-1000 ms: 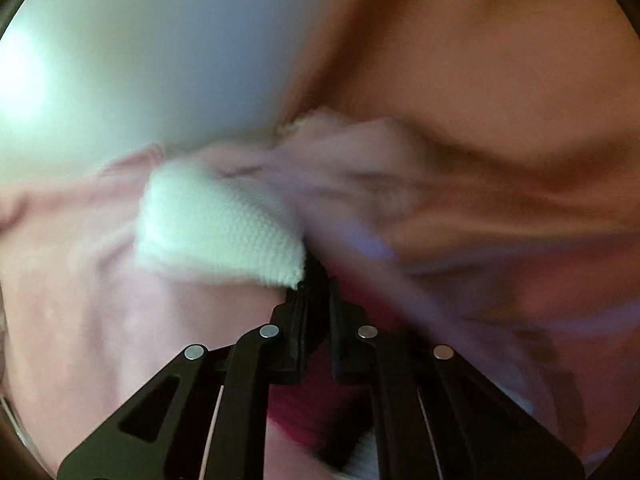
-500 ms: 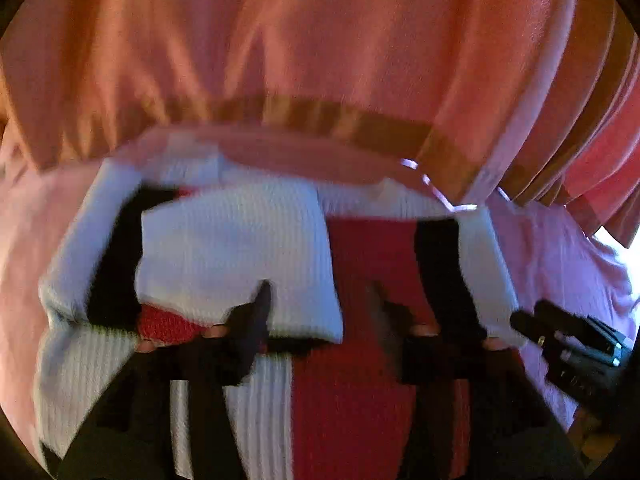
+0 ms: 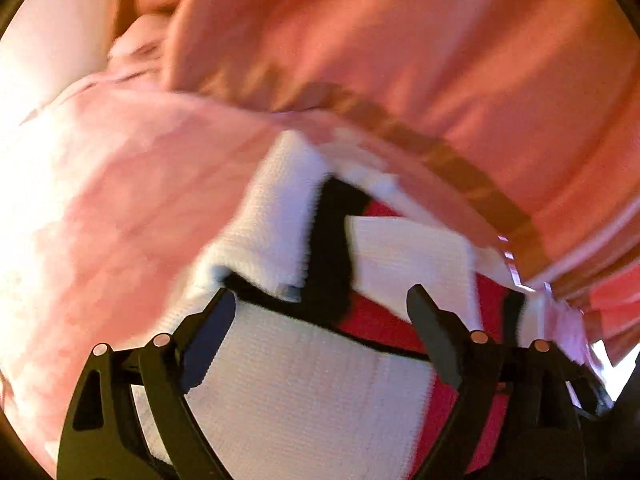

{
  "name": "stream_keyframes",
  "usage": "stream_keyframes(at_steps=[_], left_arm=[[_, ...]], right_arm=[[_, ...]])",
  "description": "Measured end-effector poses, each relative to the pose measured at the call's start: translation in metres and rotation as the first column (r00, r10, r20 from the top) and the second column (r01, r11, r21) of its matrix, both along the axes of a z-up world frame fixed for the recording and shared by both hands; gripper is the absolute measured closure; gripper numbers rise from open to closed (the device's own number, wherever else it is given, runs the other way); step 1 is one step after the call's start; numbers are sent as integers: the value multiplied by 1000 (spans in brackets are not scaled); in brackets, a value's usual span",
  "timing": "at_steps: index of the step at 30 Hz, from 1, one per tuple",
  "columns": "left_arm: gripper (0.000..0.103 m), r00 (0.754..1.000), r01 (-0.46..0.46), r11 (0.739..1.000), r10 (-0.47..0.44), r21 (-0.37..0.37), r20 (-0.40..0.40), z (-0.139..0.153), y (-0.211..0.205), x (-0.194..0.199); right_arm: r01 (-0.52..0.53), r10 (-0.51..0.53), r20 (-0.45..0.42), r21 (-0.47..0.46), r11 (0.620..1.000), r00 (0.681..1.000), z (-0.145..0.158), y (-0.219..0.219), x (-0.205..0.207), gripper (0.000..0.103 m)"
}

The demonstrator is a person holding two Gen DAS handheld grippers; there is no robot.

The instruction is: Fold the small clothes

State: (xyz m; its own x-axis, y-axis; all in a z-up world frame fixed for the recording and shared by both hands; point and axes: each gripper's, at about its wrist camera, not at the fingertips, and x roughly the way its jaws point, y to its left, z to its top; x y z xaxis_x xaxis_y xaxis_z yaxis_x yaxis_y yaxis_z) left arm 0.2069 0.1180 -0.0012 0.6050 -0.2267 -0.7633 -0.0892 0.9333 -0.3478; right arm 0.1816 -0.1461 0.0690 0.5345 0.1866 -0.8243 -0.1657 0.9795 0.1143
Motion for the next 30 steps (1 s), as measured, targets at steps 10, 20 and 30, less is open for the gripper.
stream_keyframes(at_steps=[10, 20, 30], left_arm=[[19, 986, -124, 985, 109, -121, -123, -41, 43, 22], [19, 992, -88, 989, 76, -120, -101, -34, 24, 7], [19, 973, -137, 944, 72, -301, -219, -60, 8, 9]], right_arm=[[-22, 17, -156, -29, 999, 988, -48, 52, 63, 92], [460, -424, -235, 124, 879, 874, -53, -133, -24, 78], [448, -371, -295, 263, 854, 880, -65, -169, -24, 49]])
